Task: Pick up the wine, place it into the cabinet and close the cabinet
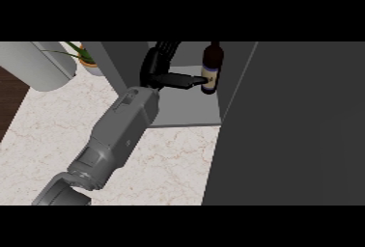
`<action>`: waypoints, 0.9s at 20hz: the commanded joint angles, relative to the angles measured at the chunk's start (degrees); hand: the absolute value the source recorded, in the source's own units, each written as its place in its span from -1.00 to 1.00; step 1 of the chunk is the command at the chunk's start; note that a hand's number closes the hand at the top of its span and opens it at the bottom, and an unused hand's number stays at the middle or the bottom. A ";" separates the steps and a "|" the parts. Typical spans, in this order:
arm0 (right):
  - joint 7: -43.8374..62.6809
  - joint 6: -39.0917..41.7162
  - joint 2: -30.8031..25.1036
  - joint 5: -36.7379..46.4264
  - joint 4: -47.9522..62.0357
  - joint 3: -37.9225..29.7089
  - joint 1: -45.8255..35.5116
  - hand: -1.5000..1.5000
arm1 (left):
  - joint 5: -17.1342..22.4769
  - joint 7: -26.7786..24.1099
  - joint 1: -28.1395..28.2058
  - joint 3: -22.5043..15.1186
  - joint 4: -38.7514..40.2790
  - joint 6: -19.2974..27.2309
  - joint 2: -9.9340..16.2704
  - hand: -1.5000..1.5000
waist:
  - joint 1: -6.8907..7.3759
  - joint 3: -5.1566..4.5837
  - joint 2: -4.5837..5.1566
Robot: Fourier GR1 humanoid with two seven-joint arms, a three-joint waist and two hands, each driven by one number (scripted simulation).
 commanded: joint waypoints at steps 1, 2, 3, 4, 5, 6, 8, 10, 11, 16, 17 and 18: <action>4.06 -0.59 -1.02 -2.56 -10.00 -1.32 3.67 -1.00 | 2.95 2.08 4.79 -2.54 -5.90 -2.08 0.02 -1.00 | 1.45 0.02 -0.35; 5.73 -0.31 -1.67 -2.83 -12.43 -1.25 2.71 -1.00 | 4.00 1.45 6.46 -4.93 -6.68 -2.69 0.02 -1.00 | 1.00 -0.04 -0.58; 5.04 -0.16 -2.14 -0.98 -11.13 0.17 3.85 -1.00 | 5.27 0.39 9.31 -6.31 -8.48 -3.50 0.02 -1.00 | 0.79 -0.04 -0.53; 6.00 -0.79 -1.01 -1.01 -10.95 0.60 2.51 -1.00 | 5.63 0.35 10.29 -7.44 -9.70 -2.59 0.02 -1.00 | 1.07 -0.06 -0.30; 6.11 -1.35 -1.97 -0.88 -12.70 -0.12 4.35 -1.00 | 4.90 2.02 11.00 -8.49 -11.67 -2.89 0.02 -1.00 | 1.41 -0.04 -0.60; 6.06 -1.68 -0.69 0.27 -11.94 1.93 2.92 -1.00 | 6.38 2.32 11.47 -8.82 -13.32 -2.11 0.02 -1.00 | 1.40 -0.06 -0.43; 3.99 -1.49 -0.91 -1.69 -10.28 -0.14 4.03 -1.00 | 6.25 3.51 16.53 -10.10 -17.72 -2.48 0.02 -1.00 | 2.39 0.03 -0.52; 5.60 -1.23 -2.15 -1.45 -13.40 0.26 4.20 -1.00 | 6.48 2.33 20.12 -11.94 -20.25 -1.80 0.02 -1.00 | 1.96 -0.02 -0.41; 5.48 -2.85 -0.66 0.88 -11.78 3.19 4.38 -1.00 | 7.86 4.10 21.52 -13.85 -24.14 -0.24 0.02 -1.00 | 2.35 -0.08 -1.05; 5.31 -1.92 -3.15 -2.24 -14.19 -1.40 5.57 -1.00 | 6.63 6.39 30.29 -17.74 -35.16 3.79 0.02 -1.00 | 2.59 0.02 -0.58; 3.50 -1.59 -2.77 -2.34 -11.38 -2.12 5.22 -1.00 | 5.82 7.89 34.59 -18.99 -38.23 2.18 2.11 -1.00 | 3.11 0.06 -0.51; 6.67 -2.01 -3.05 -2.49 -14.19 -2.38 3.94 -1.00 | 6.16 7.19 34.15 -18.34 -39.30 3.85 0.72 -1.00 | 2.93 -0.02 -0.34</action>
